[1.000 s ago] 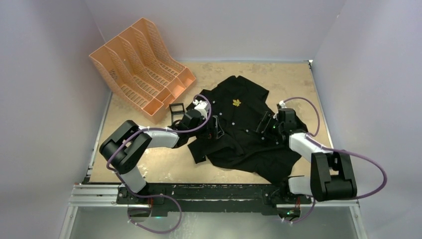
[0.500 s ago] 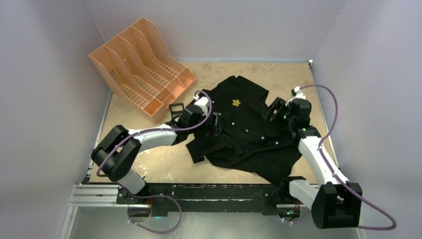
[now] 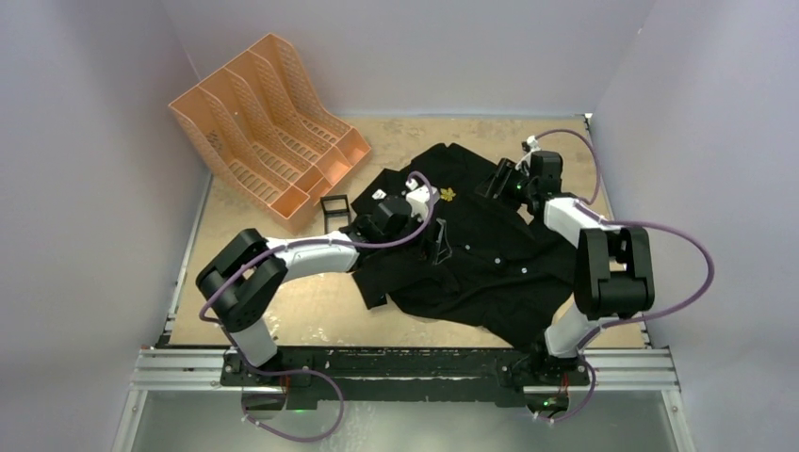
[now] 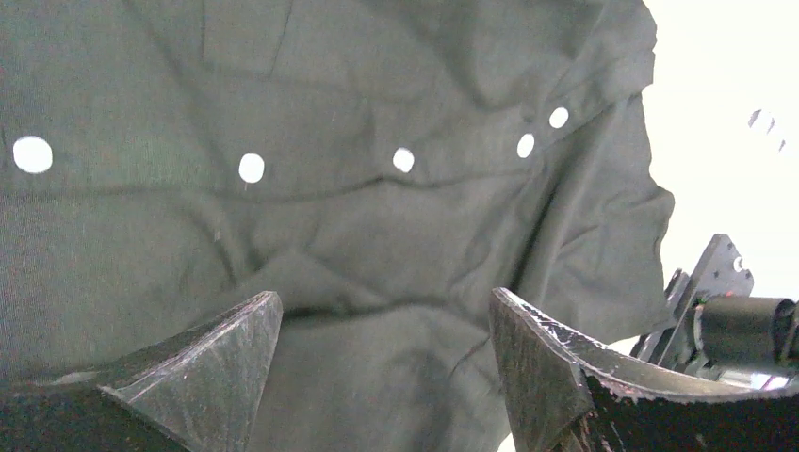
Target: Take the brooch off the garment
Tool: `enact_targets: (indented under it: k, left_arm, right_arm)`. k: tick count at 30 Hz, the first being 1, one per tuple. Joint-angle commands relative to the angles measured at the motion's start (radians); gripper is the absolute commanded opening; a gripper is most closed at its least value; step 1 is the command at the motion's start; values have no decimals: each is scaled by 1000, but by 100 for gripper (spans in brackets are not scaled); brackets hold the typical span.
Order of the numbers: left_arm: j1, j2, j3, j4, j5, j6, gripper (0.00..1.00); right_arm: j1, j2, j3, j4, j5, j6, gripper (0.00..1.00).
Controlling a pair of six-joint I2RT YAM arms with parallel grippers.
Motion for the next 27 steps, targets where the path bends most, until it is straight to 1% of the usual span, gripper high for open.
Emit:
enact_targets:
  k: [1, 4, 8, 11, 12, 15, 17, 21, 24, 27]
  left_arm:
    - [1, -87, -123, 9, -42, -27, 79]
    - [1, -158, -212, 9, -100, -53, 79]
    - [7, -172, -278, 34, -163, -75, 77]
    - [36, -143, -327, 119, -168, -116, 74]
    - [51, -128, -342, 153, -162, -129, 72]
    - [94, -56, -350, 235, -119, -165, 70]
    - [106, 12, -332, 282, -85, -184, 70]
    - [113, 153, -231, 332, -32, -197, 67]
    - [124, 240, -128, 326, -8, -168, 67]
    - [126, 263, -26, 254, -4, -118, 67]
  right_arm:
    - [-3, 75, 56, 33, -64, -33, 59]
    - [-3, 112, 25, 38, -58, -26, 57]
    - [-14, 81, -87, 75, -34, 20, 57]
    - [-30, 49, -173, 85, -39, 42, 57]
    - [-54, 33, -210, 86, -46, 46, 57]
    - [-93, -17, -293, 91, -67, 65, 57]
    - [-112, -60, -350, 95, -80, 80, 57]
    - [-122, -159, -457, 100, -115, 135, 57]
    - [-122, -247, -532, 81, -136, 171, 57]
    - [-121, -355, -582, 26, -133, 179, 57]
